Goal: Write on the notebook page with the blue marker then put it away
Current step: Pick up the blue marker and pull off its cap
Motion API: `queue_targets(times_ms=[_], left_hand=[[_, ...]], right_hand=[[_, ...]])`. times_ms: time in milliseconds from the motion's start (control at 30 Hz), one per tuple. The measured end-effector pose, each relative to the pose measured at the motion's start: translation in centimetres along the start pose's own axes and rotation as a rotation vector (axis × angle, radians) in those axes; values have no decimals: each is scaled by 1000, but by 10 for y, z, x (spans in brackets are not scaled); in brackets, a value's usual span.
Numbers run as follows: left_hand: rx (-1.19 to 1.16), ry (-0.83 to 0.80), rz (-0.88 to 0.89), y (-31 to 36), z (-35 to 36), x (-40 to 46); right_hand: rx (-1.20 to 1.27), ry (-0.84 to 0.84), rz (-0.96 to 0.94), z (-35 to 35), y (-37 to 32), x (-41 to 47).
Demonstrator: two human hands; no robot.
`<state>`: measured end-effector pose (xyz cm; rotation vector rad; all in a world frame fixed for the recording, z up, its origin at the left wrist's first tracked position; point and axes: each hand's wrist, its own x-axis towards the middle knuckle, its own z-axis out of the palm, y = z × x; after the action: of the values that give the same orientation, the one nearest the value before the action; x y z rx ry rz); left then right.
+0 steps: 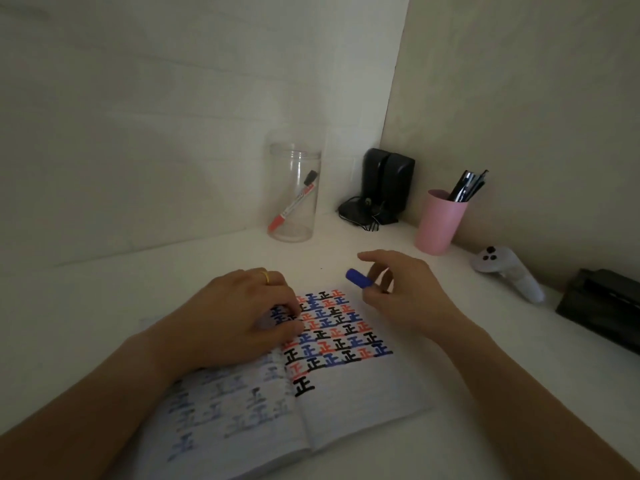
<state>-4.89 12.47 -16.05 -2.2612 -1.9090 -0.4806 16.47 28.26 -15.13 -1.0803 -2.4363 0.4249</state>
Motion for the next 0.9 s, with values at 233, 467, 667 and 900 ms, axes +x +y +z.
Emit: queue_targets(times_ms=[233,467,667,900], left_hand=[[-253,2,-185,15,-7,-4],[-720,238,-296,20,-1,0],[-1240,384,-428,22,-5,5],[-784,293,-223,28,-1,0]], right_hand=[[1221,-145,200,2,-27,-17],[1206,-239,218,7,-31,-22],[1042,-449,17,6,-37,-29],[1276,-409,77,14,-42,-32]])
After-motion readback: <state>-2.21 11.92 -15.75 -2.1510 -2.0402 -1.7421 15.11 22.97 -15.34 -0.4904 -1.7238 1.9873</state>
